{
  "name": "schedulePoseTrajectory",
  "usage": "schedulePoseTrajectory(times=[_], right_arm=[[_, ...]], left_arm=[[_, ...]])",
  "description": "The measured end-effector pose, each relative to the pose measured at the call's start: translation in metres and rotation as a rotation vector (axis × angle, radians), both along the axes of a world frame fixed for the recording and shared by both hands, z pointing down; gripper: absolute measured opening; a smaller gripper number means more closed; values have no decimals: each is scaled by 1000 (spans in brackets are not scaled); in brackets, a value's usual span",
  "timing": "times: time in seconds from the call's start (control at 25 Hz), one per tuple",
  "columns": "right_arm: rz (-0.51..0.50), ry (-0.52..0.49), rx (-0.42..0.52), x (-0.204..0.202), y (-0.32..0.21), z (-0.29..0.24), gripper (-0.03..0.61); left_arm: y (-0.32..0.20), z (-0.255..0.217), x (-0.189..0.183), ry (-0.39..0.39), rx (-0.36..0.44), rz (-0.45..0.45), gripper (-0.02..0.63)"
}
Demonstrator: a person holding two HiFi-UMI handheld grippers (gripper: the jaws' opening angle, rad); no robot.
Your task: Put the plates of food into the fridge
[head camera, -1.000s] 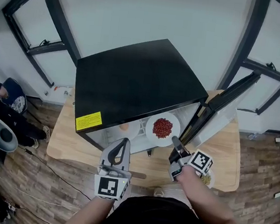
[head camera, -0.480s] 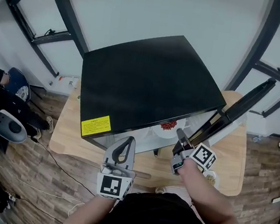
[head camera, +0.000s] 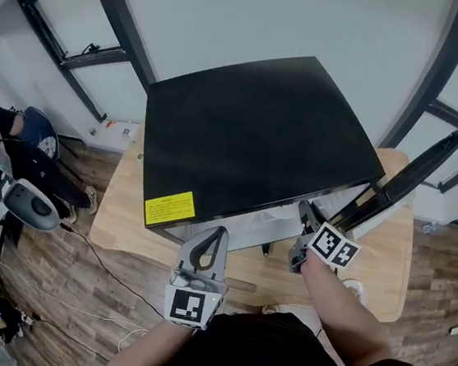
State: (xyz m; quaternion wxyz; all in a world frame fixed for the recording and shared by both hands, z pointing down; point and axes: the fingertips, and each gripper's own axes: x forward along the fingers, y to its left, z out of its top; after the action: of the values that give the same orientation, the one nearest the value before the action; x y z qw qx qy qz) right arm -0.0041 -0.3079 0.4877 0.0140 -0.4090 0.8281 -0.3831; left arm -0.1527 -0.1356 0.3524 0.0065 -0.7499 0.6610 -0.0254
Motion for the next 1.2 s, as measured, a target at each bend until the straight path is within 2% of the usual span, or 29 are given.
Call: schedulePoseTrajectory(times=[0.24, 0.32, 0.44, 0.56, 0.68, 0.8, 0.92, 1.04, 1.2], right_arm=[[-60, 337, 74, -4, 0, 14, 158], [-66, 397, 86, -3, -2, 14, 204], [-42, 407, 123, 1, -1, 5, 215], [-42, 347, 172, 3, 10, -11, 215], [-48, 255, 214, 5, 25, -27, 215], [-62, 109, 215, 12, 42, -41, 215], [-86, -15, 220, 22, 58, -55, 213], [-71, -104, 216, 44, 71, -65, 212], [16, -197, 194, 93, 86, -66, 187]], left_arm=[[5, 3, -1, -25, -9, -7, 4], [5, 1, -2, -32, -15, -15, 5], [5, -1, 3, -22, 0, -8, 5], [9, 4, 10, -9, -11, 5, 5], [8, 7, 25, 4, -18, 75, 3], [9, 9, 44, 24, -6, 130, 3], [10, 9, 55, 27, 19, 130, 3], [5, 10, 69, 13, 26, 144, 5], [-4, 9, 91, -8, 28, 198, 5]])
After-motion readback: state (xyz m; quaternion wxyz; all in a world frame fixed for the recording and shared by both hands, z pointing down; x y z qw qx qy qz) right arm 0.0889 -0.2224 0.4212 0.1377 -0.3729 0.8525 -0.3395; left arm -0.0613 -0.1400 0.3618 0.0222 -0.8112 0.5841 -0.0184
